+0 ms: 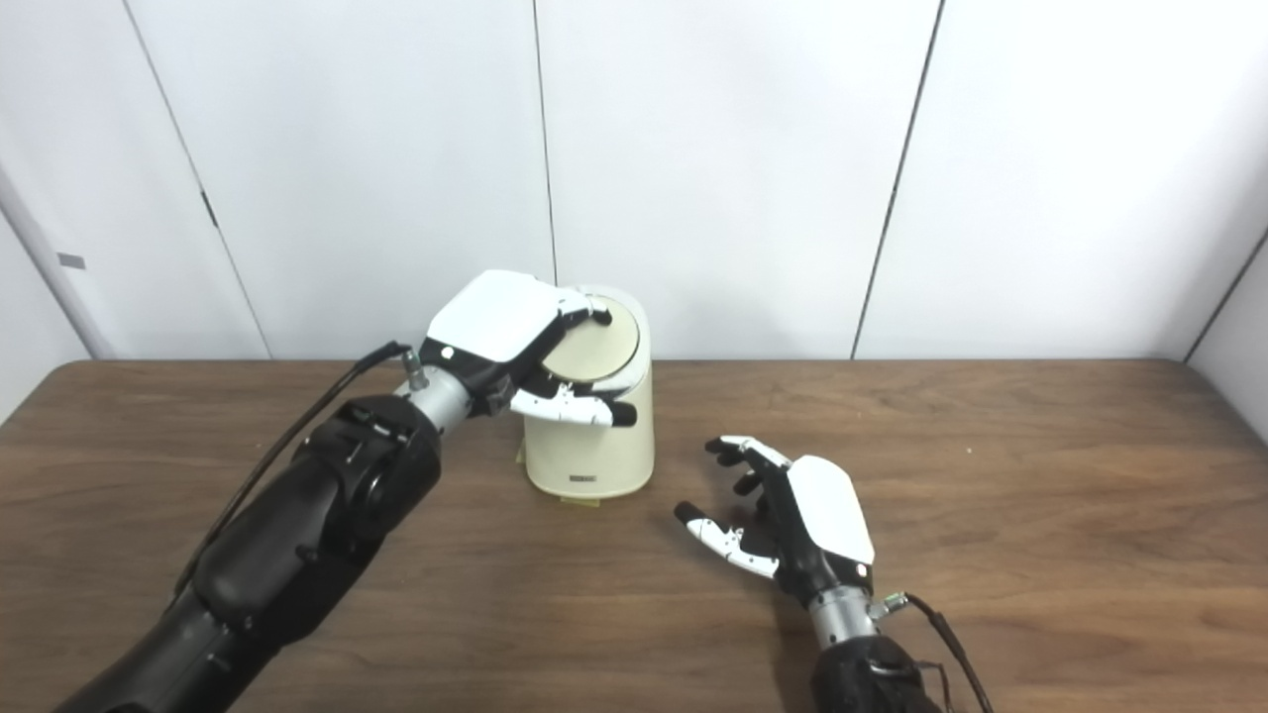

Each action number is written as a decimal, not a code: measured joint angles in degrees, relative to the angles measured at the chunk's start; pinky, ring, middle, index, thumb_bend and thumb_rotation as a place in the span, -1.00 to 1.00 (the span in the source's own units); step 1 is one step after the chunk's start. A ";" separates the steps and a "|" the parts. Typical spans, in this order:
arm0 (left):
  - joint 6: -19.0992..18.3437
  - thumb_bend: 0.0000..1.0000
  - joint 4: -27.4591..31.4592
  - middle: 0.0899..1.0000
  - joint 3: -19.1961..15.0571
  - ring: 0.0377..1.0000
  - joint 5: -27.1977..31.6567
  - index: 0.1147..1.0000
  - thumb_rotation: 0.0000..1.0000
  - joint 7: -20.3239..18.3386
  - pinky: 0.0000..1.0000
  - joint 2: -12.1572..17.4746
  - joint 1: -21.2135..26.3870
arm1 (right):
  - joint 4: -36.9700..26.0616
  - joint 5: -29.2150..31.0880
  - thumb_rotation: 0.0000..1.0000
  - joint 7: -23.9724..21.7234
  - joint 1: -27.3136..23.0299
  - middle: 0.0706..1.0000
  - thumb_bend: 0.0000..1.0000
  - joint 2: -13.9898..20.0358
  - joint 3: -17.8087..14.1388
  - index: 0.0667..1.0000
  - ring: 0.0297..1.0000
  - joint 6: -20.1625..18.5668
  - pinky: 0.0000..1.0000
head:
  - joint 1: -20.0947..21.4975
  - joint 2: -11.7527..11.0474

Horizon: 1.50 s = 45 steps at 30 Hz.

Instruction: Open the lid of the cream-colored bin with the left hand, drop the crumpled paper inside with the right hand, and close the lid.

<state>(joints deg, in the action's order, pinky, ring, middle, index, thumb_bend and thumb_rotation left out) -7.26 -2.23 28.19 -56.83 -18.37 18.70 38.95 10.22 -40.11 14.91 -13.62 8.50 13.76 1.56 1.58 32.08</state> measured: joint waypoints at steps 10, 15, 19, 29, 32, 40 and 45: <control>3.77 0.74 0.15 0.58 1.62 0.68 -7.73 0.58 0.90 5.14 0.75 0.79 -2.17 | -0.07 0.14 0.13 -0.12 0.02 0.38 -0.25 0.00 0.01 0.45 0.21 -0.06 -0.03 | 0.18 0.18; 4.74 0.66 0.03 0.60 2.49 0.65 -11.42 0.58 0.89 7.46 0.75 0.94 -2.92 | -0.07 0.23 0.16 -0.11 0.03 0.38 -0.25 0.04 0.01 0.45 0.20 -0.06 -0.03 | 0.26 0.26; 4.84 0.63 0.02 0.60 2.63 0.64 -13.02 0.58 0.84 8.01 0.78 0.93 -3.26 | -0.09 0.22 0.17 -0.20 0.03 0.39 -0.25 0.04 0.01 0.46 0.20 -0.22 -0.04 | 0.35 0.26; 5.00 0.64 0.07 0.59 2.79 0.66 -14.89 0.59 0.82 8.98 0.84 0.81 -3.90 | -0.06 0.24 0.14 -0.16 0.00 0.38 -0.25 0.01 0.02 0.45 0.16 -0.22 -0.08 | 0.26 0.09; 4.99 0.64 0.45 0.62 2.84 0.69 -15.28 0.60 0.84 8.32 0.86 0.81 -4.11 | -0.02 0.24 0.15 -0.09 -0.02 0.39 -0.25 0.00 0.05 0.45 0.16 -0.22 -0.08 | 0.35 0.00; 4.94 0.62 1.02 0.61 3.04 0.70 -15.42 0.60 0.90 6.83 0.88 0.78 -4.41 | 0.00 0.23 0.15 -0.08 -0.02 0.38 -0.25 -0.01 0.07 0.45 0.17 -0.22 -0.08 | 0.53 0.26; 5.21 0.78 0.86 0.61 2.81 0.66 -11.58 0.60 0.79 4.27 0.94 0.78 -4.06 | 0.01 0.16 0.19 0.01 0.00 0.36 -0.25 0.05 0.10 0.44 0.17 -0.28 -0.08 | 0.53 0.44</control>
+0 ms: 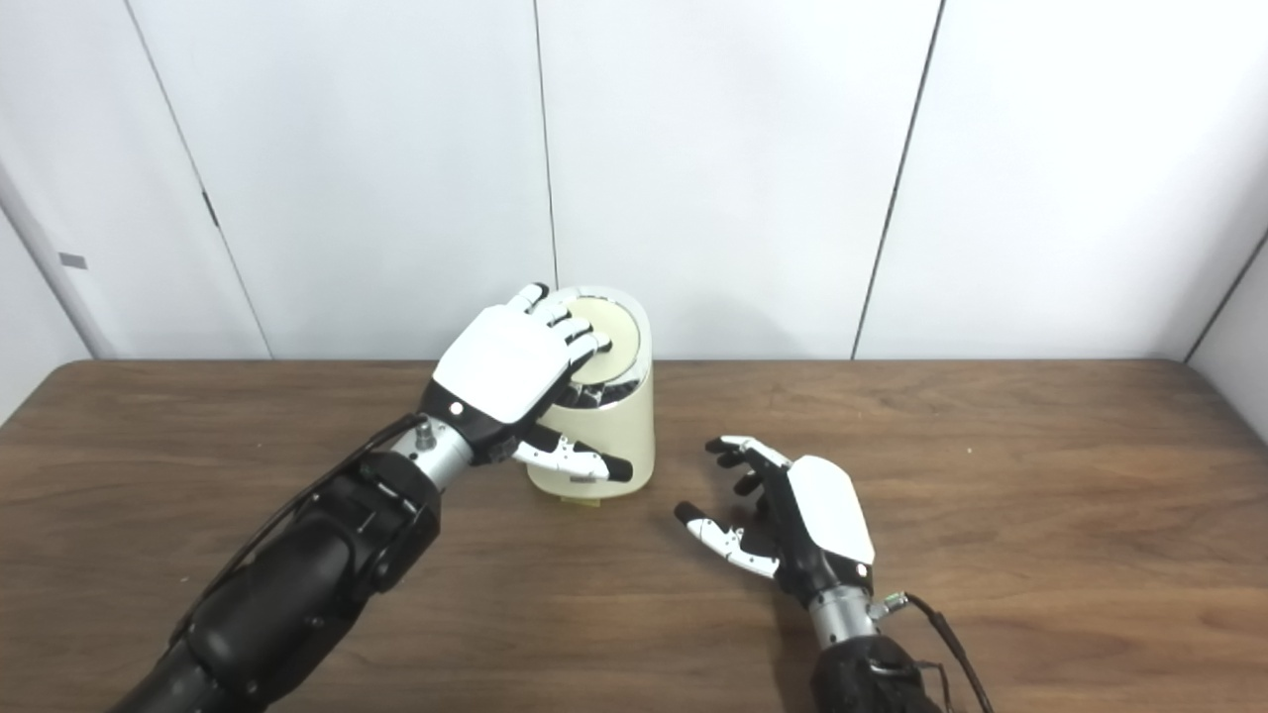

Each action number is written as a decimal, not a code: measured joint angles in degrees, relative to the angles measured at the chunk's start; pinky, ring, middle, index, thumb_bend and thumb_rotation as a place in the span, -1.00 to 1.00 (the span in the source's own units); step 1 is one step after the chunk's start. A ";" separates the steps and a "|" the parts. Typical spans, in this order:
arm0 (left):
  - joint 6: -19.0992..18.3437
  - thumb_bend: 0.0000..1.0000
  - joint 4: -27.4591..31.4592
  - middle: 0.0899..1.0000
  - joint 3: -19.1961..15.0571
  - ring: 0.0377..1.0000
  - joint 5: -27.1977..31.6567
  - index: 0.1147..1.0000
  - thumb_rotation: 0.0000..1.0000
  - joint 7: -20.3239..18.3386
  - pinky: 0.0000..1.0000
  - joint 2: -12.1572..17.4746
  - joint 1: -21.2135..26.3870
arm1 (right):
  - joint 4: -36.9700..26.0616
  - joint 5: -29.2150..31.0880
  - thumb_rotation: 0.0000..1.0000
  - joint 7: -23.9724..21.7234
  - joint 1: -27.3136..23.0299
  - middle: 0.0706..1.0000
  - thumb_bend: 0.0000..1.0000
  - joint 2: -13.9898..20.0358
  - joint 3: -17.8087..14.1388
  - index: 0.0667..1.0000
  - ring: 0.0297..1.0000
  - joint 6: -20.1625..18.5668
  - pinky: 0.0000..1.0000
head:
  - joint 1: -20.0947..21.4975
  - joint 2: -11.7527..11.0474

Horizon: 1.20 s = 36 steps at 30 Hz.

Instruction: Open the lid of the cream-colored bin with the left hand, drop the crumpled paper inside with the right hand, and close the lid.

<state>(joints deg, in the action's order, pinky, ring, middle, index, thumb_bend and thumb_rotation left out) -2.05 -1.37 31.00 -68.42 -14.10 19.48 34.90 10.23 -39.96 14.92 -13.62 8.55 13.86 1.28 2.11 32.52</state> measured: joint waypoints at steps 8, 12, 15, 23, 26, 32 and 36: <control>2.76 1.00 -2.73 0.43 0.08 0.47 7.76 0.42 0.78 -2.71 0.82 0.89 4.31 | -0.05 -0.17 0.15 0.35 0.11 0.35 -0.25 -0.04 -0.03 0.43 0.14 -0.95 -0.11 | 0.00 0.18; 3.57 1.00 -3.05 0.39 0.45 0.45 10.03 0.39 0.73 -2.71 0.80 1.53 5.02 | -0.03 -0.16 0.18 0.57 0.10 0.35 -0.25 -0.07 -0.03 0.44 0.13 -0.94 -0.12 | 0.00 0.18; 4.21 1.00 -3.41 0.38 1.21 0.42 11.28 0.40 0.78 -2.69 0.83 2.21 5.47 | -0.05 -0.18 0.16 0.47 0.10 0.36 -0.24 -0.09 -0.01 0.45 0.12 -1.07 -0.13 | 0.00 0.18; 5.66 1.00 -3.82 0.36 2.57 0.41 11.68 0.39 0.70 -2.24 0.87 3.17 6.06 | 0.00 -0.20 0.17 0.73 0.10 0.34 -0.24 -0.30 0.03 0.43 0.13 -1.25 -0.12 | 0.00 0.09; 5.75 1.00 -3.82 0.39 2.80 0.46 11.67 0.41 0.69 -2.19 0.91 3.29 6.18 | -0.01 -0.20 0.19 0.71 0.10 0.34 -0.23 -0.33 0.02 0.44 0.13 -1.29 -0.12 | 0.00 0.00; 5.76 1.00 -3.82 0.40 3.66 0.47 11.48 0.40 0.71 -2.18 0.87 3.46 6.46 | 0.12 -0.24 0.17 0.77 0.08 0.34 -0.23 -0.34 0.02 0.43 0.13 -1.27 -0.10 | 0.00 -0.35; 5.76 0.94 -3.83 0.49 4.60 0.58 11.08 0.48 0.77 -2.17 0.90 3.99 7.09 | 0.42 -0.28 0.15 0.89 -0.04 0.34 -0.24 -0.44 0.02 0.43 0.12 -1.26 -0.11 | 0.00 -0.61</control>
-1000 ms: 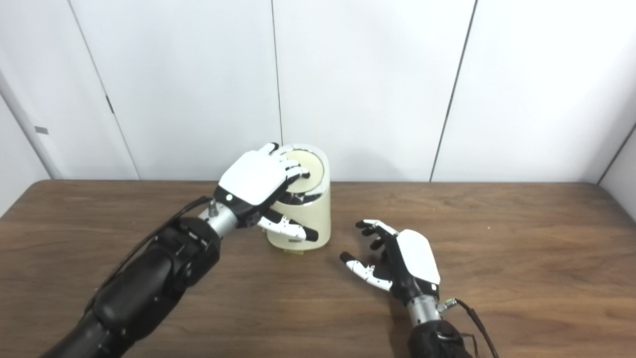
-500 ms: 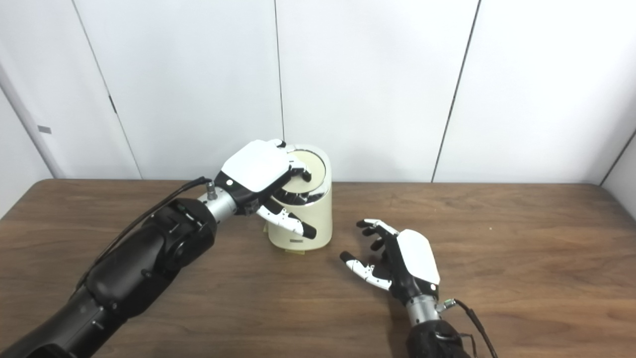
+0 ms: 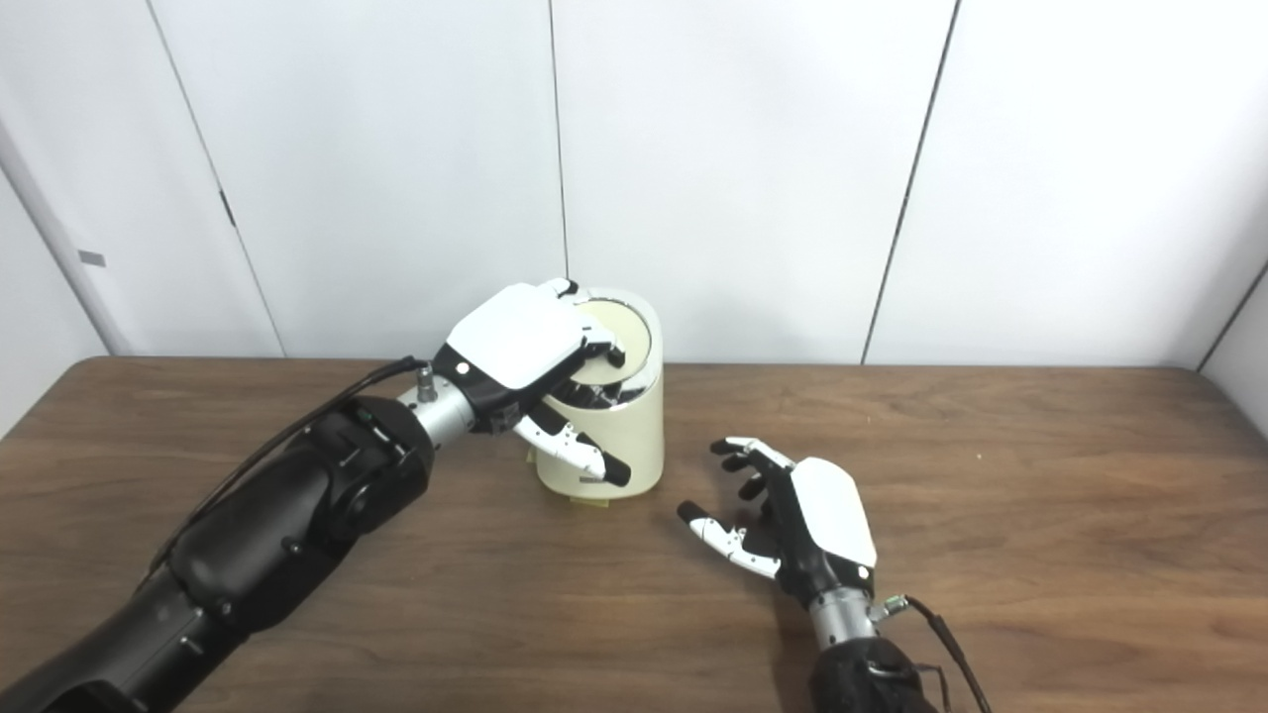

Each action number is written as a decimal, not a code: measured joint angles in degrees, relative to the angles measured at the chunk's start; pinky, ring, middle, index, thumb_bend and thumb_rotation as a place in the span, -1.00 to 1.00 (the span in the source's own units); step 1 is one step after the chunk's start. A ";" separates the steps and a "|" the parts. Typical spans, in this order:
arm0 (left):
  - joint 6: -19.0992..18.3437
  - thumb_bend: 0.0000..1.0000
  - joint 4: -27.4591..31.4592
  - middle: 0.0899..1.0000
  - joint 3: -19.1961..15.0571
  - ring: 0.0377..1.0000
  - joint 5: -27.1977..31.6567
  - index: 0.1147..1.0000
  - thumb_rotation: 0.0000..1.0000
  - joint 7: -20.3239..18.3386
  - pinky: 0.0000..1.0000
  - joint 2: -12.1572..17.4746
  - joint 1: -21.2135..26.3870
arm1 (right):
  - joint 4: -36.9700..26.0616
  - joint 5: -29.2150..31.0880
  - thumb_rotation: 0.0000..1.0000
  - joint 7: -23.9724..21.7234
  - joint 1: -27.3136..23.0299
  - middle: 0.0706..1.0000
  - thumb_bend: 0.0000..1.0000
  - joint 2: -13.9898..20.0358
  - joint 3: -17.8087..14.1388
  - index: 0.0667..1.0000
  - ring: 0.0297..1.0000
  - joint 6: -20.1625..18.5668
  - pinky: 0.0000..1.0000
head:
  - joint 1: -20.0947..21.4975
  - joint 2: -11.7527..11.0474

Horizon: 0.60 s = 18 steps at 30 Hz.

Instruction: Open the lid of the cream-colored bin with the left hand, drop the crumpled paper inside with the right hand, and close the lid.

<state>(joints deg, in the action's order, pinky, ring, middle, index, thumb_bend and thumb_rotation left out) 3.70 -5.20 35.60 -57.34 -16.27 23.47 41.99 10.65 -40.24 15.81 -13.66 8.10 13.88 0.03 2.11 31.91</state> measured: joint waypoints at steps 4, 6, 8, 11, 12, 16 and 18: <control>-0.40 0.71 0.57 0.51 0.05 0.55 -1.01 0.49 0.77 -0.04 0.81 0.27 -0.34 | 0.19 -0.07 0.17 0.15 -0.12 0.34 -0.24 -0.04 0.09 0.43 0.14 0.02 -0.10 | -0.09 -0.09; -1.67 0.64 1.14 0.51 -0.72 0.54 -1.13 0.49 0.84 -0.08 0.74 0.04 -1.11 | 0.54 -0.10 0.16 0.27 -0.41 0.33 -0.24 -0.23 0.26 0.43 0.10 0.09 -0.13 | -0.09 -0.09; -2.53 0.58 1.33 0.49 -1.78 0.52 -1.26 0.49 0.93 0.02 0.69 -0.85 -1.64 | 0.78 -0.08 0.18 0.41 -0.61 0.32 -0.24 -0.31 0.34 0.43 0.10 0.16 -0.14 | -0.09 -0.09; -3.39 0.54 1.35 0.49 -3.41 0.52 -1.84 0.49 0.96 0.42 0.67 -1.77 -2.03 | 1.20 -0.06 0.18 0.51 -0.99 0.32 -0.24 -0.53 0.42 0.43 0.10 0.23 -0.14 | -0.09 -0.26; -3.69 0.54 1.35 0.50 -3.85 0.52 -1.88 0.50 0.96 0.45 0.67 -1.95 -2.08 | 1.30 -0.04 0.18 0.51 -1.08 0.33 -0.24 -0.59 0.44 0.43 0.12 0.27 -0.13 | -0.09 -0.26; -4.41 0.55 1.34 0.52 -4.95 0.52 -2.09 0.52 0.99 0.40 0.72 -2.65 -2.17 | 1.35 0.00 0.18 0.50 -1.18 0.33 -0.24 -0.76 0.46 0.43 0.12 0.28 -0.12 | 0.00 -0.35; -4.54 0.58 1.34 0.54 -5.34 0.55 -2.29 0.54 1.00 0.23 0.74 -2.91 -2.17 | 1.35 0.01 0.17 0.50 -1.19 0.33 -0.24 -0.86 0.46 0.44 0.11 0.28 -0.12 | 0.00 -0.35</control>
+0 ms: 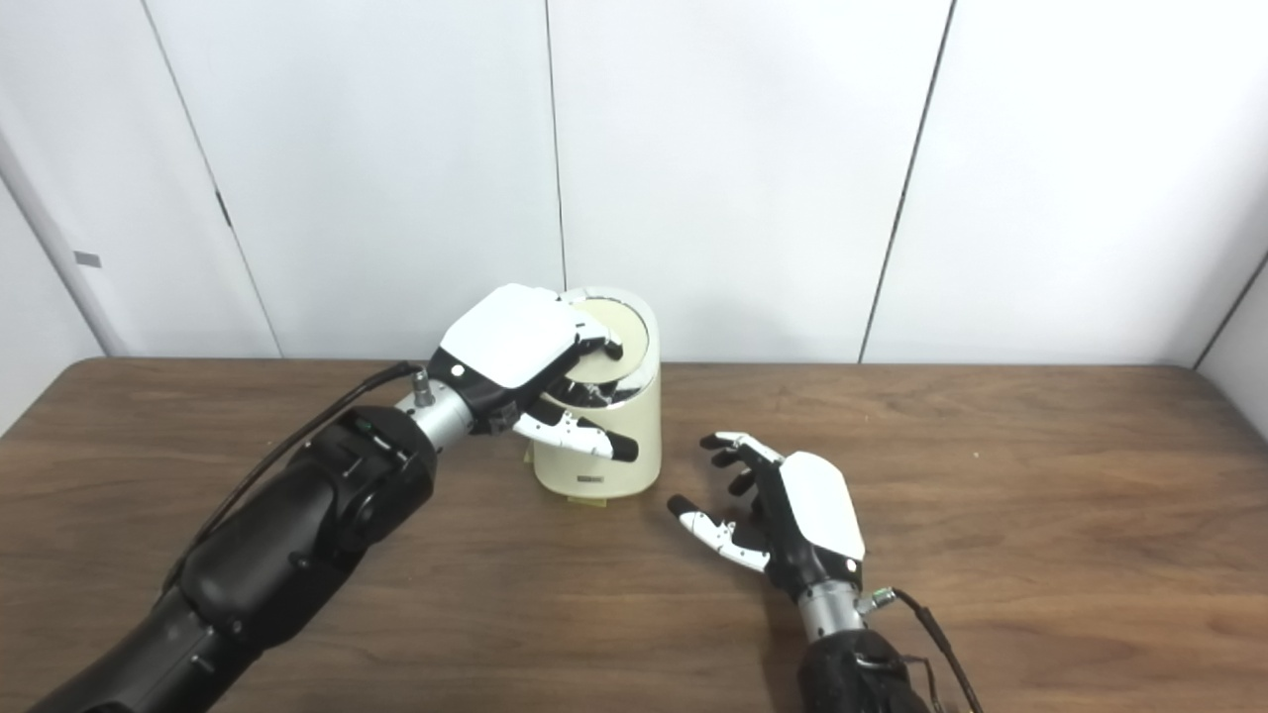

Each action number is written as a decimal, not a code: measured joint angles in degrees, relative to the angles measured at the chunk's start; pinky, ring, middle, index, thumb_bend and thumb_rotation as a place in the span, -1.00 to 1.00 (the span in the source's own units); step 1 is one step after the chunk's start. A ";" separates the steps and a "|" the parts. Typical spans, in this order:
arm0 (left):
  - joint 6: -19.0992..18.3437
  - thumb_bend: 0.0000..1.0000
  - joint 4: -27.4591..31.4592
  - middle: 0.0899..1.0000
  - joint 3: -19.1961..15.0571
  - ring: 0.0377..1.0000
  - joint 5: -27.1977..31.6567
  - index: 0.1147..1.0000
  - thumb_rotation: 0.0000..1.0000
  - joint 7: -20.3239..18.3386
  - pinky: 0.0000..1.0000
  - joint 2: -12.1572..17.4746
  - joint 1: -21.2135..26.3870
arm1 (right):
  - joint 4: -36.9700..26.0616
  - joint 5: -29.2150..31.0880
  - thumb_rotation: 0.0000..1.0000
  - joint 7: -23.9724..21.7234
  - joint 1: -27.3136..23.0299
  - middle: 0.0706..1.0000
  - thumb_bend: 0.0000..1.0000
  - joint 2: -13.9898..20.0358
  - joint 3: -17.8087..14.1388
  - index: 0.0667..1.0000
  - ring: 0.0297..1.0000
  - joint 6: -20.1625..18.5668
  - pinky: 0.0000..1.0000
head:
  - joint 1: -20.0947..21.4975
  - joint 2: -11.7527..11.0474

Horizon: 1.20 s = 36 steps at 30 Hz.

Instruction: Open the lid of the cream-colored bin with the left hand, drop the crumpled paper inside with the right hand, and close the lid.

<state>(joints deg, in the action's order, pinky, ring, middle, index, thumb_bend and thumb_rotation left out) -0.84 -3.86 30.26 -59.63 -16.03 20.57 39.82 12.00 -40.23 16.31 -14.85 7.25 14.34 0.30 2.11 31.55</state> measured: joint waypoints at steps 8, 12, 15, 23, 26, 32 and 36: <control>-2.08 0.63 0.59 0.44 -2.53 0.45 -0.02 0.47 1.00 -1.84 0.70 -1.96 -0.33 | 0.00 -0.01 0.17 -0.01 -0.08 0.34 -0.24 -0.08 0.17 0.43 0.14 0.04 -0.09 | 0.00 0.00; -4.19 0.45 4.16 0.25 -4.34 0.22 -1.60 0.27 0.89 -1.71 0.60 -3.33 -2.53 | -0.01 0.00 0.17 -0.01 -0.26 0.34 -0.24 -0.34 0.26 0.43 0.16 0.04 -0.07 | -0.09 0.00; -4.29 0.33 6.81 0.20 -4.82 0.18 -2.18 0.20 0.80 -1.03 0.56 -4.30 -3.66 | -0.06 -0.02 0.17 -0.01 -0.29 0.33 -0.24 -0.34 0.37 0.43 0.16 0.05 -0.07 | -0.09 0.00; -2.80 0.26 10.84 0.38 -5.61 0.46 -4.24 0.40 0.70 2.34 0.52 -6.59 -4.19 | 0.00 0.00 0.17 -0.01 -0.34 0.33 -0.24 -0.39 0.46 0.43 0.14 0.05 -0.09 | 0.00 -0.18; -2.23 0.25 10.87 0.40 -6.69 0.47 -4.27 0.42 0.69 2.95 0.53 -6.67 -4.21 | 0.03 0.00 0.16 -0.01 -0.35 0.34 -0.23 -0.38 0.48 0.43 0.14 0.05 -0.10 | -0.09 -0.26; -1.95 0.26 10.87 0.43 -8.51 0.48 -5.43 0.45 0.63 6.46 0.52 -6.82 -4.18 | 0.32 0.09 0.19 0.05 -0.45 0.33 -0.23 -0.37 0.47 0.43 0.15 0.40 -0.09 | -0.09 -0.35; -2.19 0.25 11.79 0.64 -9.91 0.67 -5.26 0.62 0.58 6.51 0.72 -7.47 -4.18 | 0.34 0.40 0.11 0.02 -0.50 0.35 -0.24 -0.38 0.45 0.44 0.11 0.39 -0.14 | -0.18 -0.44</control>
<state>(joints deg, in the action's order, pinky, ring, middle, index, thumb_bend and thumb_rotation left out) -3.03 7.93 20.35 -64.89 -9.52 13.10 35.64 12.34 -39.83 16.33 -15.34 6.87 14.79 0.70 1.93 31.11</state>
